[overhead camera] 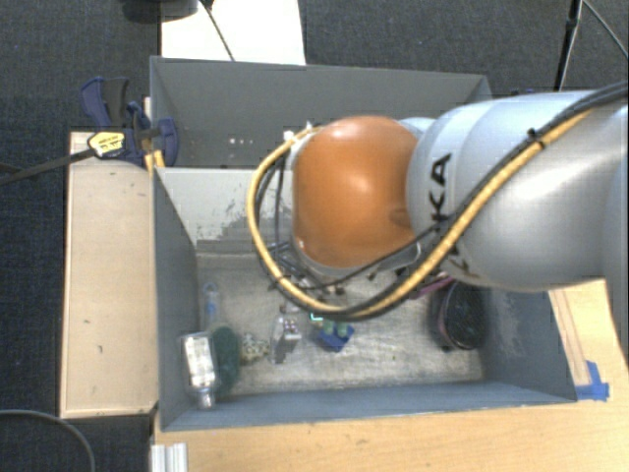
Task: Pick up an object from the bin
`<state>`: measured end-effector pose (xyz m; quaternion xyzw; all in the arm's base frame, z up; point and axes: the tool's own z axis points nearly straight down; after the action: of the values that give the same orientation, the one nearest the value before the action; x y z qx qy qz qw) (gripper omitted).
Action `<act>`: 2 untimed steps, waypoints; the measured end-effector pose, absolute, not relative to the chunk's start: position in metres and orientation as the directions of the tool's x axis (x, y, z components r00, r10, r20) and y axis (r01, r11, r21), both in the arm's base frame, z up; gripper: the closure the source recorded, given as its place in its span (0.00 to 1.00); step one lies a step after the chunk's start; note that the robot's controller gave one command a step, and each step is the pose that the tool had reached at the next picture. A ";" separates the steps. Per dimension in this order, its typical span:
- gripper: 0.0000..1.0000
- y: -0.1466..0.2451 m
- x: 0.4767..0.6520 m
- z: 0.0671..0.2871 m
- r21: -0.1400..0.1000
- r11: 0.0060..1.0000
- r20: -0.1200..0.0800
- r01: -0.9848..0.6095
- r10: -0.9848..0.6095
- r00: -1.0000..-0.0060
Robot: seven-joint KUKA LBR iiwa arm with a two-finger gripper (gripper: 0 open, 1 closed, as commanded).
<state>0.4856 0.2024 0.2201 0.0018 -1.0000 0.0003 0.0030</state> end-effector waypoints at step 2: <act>0.00 0.043 0.508 0.069 -0.001 0.990 0.000 0.138 0.138 -0.990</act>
Offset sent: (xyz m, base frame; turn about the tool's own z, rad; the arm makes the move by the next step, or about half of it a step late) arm 0.0167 -0.0784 -0.1004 0.1101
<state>0.5084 0.0431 0.0691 -0.0693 -0.9976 0.0006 0.0002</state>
